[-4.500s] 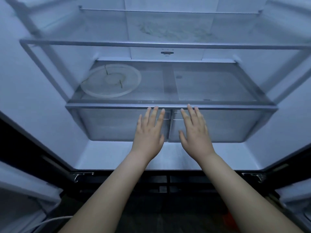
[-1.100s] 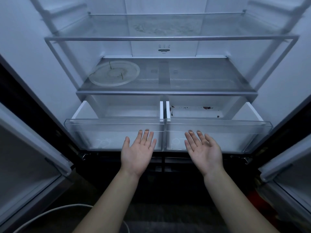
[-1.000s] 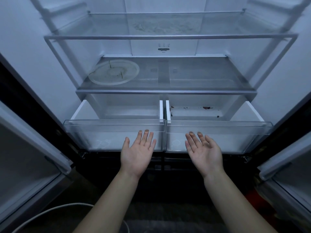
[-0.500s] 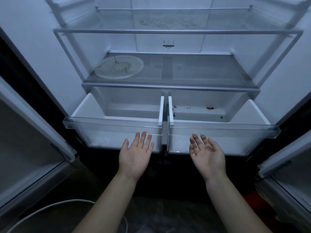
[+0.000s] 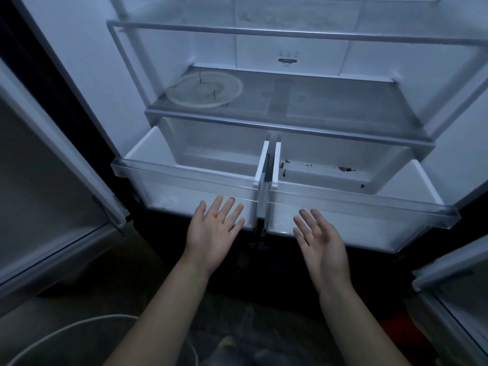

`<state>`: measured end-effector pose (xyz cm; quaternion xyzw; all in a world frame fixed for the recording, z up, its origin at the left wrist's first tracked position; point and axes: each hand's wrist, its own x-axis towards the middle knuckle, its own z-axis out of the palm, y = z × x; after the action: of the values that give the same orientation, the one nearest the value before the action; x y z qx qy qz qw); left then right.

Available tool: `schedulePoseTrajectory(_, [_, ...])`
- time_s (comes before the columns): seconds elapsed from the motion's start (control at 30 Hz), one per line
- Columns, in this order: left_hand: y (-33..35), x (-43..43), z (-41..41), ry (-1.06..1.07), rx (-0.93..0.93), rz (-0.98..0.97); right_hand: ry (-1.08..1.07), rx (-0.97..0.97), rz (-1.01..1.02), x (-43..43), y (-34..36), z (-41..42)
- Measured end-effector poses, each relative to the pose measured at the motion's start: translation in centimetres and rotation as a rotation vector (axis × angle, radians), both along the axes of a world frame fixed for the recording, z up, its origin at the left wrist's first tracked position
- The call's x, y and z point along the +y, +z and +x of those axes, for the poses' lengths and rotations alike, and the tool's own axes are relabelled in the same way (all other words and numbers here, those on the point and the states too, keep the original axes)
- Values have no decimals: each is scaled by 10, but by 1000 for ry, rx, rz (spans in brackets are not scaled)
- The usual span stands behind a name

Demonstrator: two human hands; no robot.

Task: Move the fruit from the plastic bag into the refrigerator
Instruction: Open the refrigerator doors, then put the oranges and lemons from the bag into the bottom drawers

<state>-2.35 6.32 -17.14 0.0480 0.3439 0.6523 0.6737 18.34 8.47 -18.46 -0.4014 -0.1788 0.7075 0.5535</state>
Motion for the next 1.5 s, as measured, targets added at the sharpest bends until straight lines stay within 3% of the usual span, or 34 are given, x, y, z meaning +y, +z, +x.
schedulePoseTrajectory(0.1, [3, -12, 5, -40, 432, -12, 162, -239, 83, -1, -2, -10])
schedulePoseTrajectory(0.33, [15, -50, -17, -5, 1657, 24, 367, -823, 632, -2, 24, -43])
schedulePoseTrajectory(0.43, [23, -69, -37, 21, 1980, -42, 406, -1142, 917, -5, 35, -65])
schedulePoseTrajectory(0.53, [31, -93, -58, 32, 2188, -178, 452, -1363, 1139, -15, 41, -93])
schedulePoseTrajectory(0.7, [36, -143, -98, 66, 2291, -375, 549, -1428, 1276, -43, 49, -149])
schedulePoseTrajectory(1.0, [40, -278, -185, 153, 2249, -708, 741, -1370, 1509, -142, 61, -274])
schedulePoseTrajectory(1.27, [37, -419, -252, 373, 2137, -975, 957, -1222, 1715, -266, 66, -387])
schedulePoseTrajectory(1.5, [29, -525, -278, 483, 2037, -1246, 1091, -973, 1904, -363, 67, -450])
